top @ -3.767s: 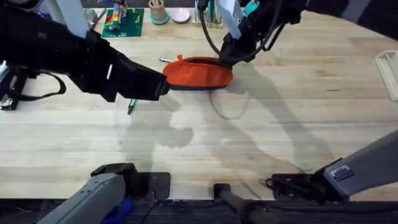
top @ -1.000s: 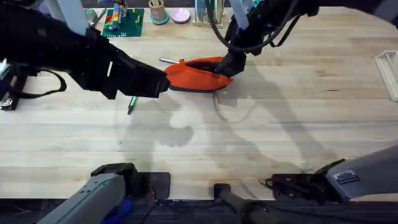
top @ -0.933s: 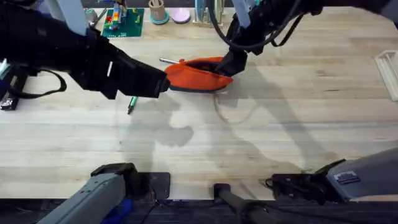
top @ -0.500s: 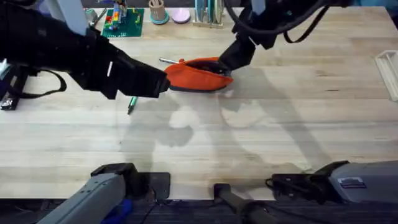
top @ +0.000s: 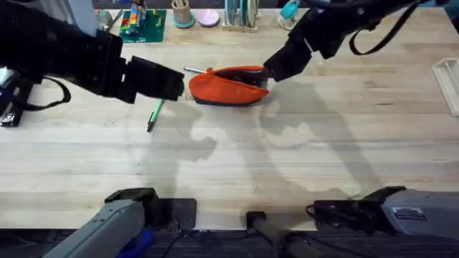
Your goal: Unzip the bag, pick up the pens from the table one at a time and place them inside, then zip the bag closed.
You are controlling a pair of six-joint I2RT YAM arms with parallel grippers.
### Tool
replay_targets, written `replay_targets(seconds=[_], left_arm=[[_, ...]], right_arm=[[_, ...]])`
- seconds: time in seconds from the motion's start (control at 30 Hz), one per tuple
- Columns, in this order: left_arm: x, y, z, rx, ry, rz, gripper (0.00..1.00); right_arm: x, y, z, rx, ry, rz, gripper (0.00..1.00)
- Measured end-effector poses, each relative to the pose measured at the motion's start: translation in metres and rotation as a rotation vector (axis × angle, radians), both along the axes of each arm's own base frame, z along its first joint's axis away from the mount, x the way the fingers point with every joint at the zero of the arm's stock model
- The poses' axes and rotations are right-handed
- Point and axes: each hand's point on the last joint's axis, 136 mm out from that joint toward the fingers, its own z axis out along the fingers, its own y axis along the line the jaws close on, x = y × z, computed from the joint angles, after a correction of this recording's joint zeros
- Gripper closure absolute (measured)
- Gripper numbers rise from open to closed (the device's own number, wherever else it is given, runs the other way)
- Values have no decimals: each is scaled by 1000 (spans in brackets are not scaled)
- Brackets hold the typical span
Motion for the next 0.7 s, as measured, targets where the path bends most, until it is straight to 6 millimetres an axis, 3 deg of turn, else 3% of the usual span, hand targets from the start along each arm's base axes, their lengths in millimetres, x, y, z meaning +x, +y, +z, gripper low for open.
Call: replay_targets(seconds=[0.43,0.7], left_arm=[[8,40,-8,160,27,218,6],[26,52,-24,214,82,249,5]], right_arm=[[-2,-27,23,24,-40,-84,5],[-9,-41,21,10,-3,-119,5]])
